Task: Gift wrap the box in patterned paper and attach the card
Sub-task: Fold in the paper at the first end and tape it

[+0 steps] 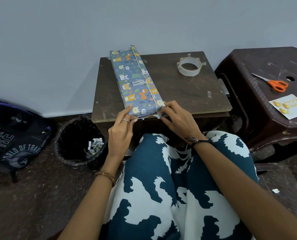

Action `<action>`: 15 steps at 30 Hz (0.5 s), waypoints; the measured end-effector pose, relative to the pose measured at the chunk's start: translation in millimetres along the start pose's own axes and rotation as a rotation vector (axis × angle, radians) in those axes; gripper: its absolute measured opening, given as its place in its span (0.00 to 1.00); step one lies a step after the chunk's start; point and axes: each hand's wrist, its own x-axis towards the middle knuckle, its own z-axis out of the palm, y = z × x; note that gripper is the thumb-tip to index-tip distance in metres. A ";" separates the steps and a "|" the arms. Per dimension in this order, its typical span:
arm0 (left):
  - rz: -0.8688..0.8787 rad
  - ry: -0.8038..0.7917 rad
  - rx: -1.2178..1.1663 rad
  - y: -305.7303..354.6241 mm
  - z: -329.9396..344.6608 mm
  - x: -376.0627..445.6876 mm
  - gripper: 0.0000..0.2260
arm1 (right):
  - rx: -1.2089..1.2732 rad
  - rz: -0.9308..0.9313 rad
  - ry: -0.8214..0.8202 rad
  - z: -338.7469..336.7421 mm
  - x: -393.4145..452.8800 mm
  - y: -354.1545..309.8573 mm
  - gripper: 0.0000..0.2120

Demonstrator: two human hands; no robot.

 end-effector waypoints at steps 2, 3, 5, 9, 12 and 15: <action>0.012 -0.013 0.003 0.2 -0.1 -0.3 0.05 | -0.034 -0.013 0.057 0.8 0.4 -0.9 0.06; 0.013 -0.021 0.002 0.1 0.4 -0.9 0.05 | -0.048 -0.019 0.079 0.7 0.3 -1.2 0.06; -0.001 -0.026 -0.002 0.7 2.3 -2.1 0.04 | -0.080 -0.033 0.109 0.6 0.2 -1.7 0.08; -0.043 -0.028 0.031 5.7 4.2 -2.8 0.03 | -0.133 -0.066 0.130 0.3 0.4 -2.8 0.08; 0.051 -0.039 0.236 6.5 5.5 -7.0 0.05 | -0.130 -0.024 0.109 2.5 -1.2 -1.0 0.08; 0.203 -0.014 0.393 6.2 10.5 -8.2 0.09 | -0.117 0.012 0.095 5.0 -1.8 0.1 0.09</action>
